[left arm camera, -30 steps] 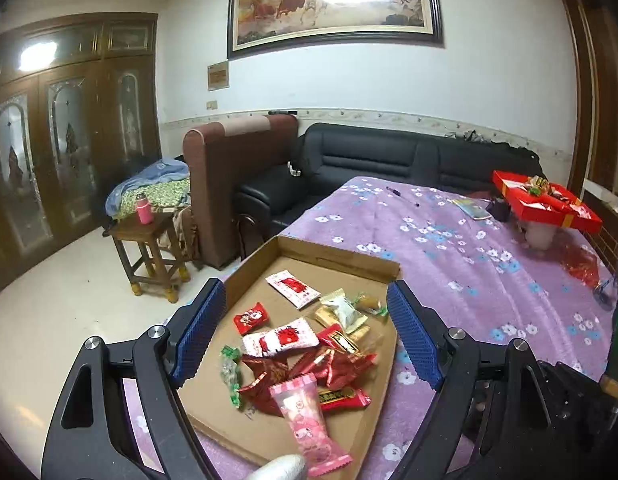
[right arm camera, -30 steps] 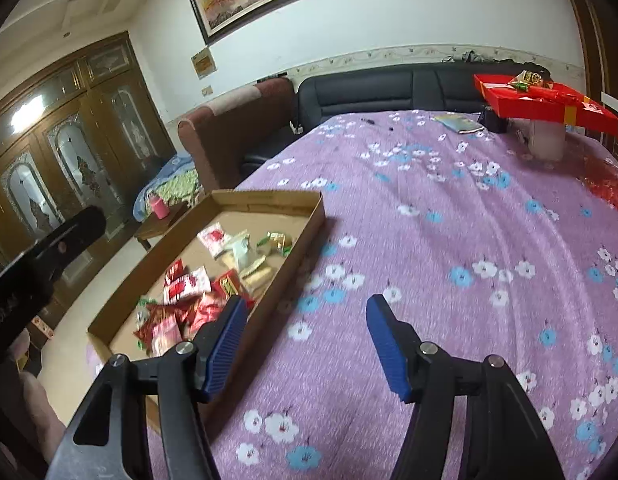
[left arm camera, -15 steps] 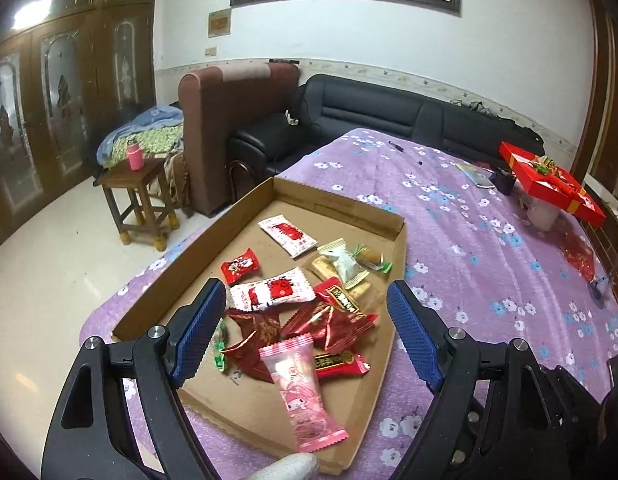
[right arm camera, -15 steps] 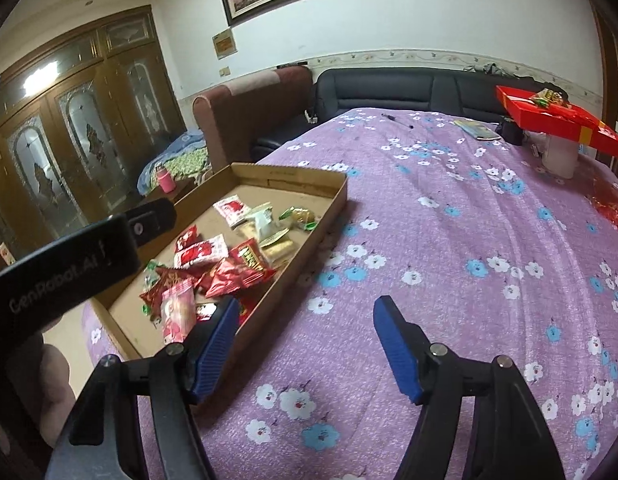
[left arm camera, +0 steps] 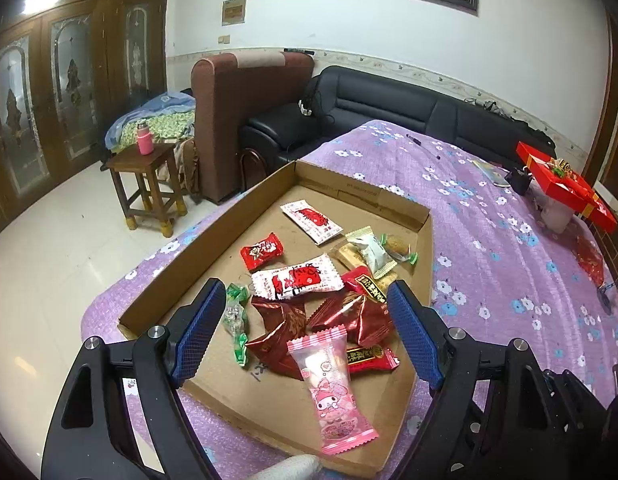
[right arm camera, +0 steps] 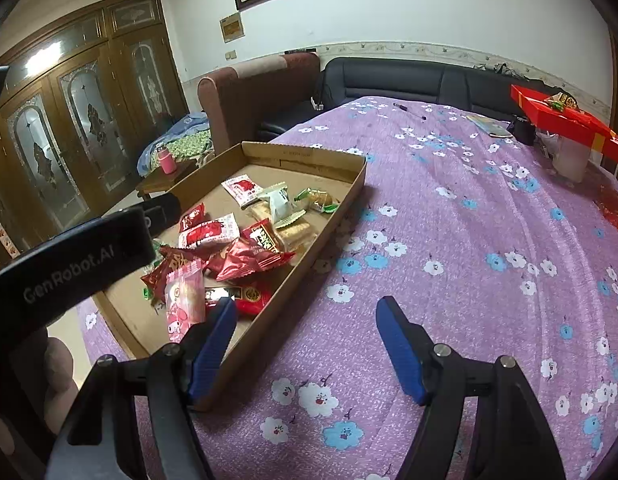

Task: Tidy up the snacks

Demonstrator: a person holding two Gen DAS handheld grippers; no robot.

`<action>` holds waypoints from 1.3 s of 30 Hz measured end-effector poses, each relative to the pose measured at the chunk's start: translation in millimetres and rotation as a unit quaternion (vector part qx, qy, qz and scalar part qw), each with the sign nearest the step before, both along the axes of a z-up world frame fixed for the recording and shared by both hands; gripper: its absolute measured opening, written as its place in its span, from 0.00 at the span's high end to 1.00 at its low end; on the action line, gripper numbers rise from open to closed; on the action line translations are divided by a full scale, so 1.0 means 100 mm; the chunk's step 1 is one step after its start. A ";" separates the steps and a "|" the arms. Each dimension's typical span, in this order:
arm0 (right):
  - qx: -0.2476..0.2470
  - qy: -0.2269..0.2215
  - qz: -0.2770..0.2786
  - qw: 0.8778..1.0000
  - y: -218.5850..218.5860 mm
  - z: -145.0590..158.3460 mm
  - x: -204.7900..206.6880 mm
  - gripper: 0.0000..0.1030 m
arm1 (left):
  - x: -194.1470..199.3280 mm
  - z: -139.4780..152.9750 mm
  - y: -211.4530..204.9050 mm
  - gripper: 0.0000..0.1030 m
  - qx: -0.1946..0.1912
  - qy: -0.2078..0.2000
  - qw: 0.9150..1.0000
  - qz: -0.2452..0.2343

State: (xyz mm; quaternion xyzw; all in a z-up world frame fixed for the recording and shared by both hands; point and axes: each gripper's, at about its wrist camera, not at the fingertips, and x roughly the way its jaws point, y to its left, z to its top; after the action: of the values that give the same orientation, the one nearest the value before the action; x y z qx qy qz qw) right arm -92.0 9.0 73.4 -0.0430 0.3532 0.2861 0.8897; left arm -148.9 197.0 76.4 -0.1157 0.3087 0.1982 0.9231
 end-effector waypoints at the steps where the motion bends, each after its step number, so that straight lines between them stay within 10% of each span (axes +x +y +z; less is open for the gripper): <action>1: -0.001 0.000 0.000 1.000 0.01 0.00 0.00 0.28 | 0.00 -0.01 0.01 0.19 -0.002 0.001 1.000 0.000; 39: -0.018 0.015 0.007 1.000 0.09 -0.14 0.01 0.24 | 0.12 -0.17 -0.01 0.19 -0.035 0.031 0.999 -0.028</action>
State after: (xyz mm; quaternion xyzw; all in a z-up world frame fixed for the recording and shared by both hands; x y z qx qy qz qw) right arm -90.7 17.9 59.0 -0.0575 0.3712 0.2868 0.8813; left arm -137.0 196.3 59.8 -0.1335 0.3470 0.1651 0.9135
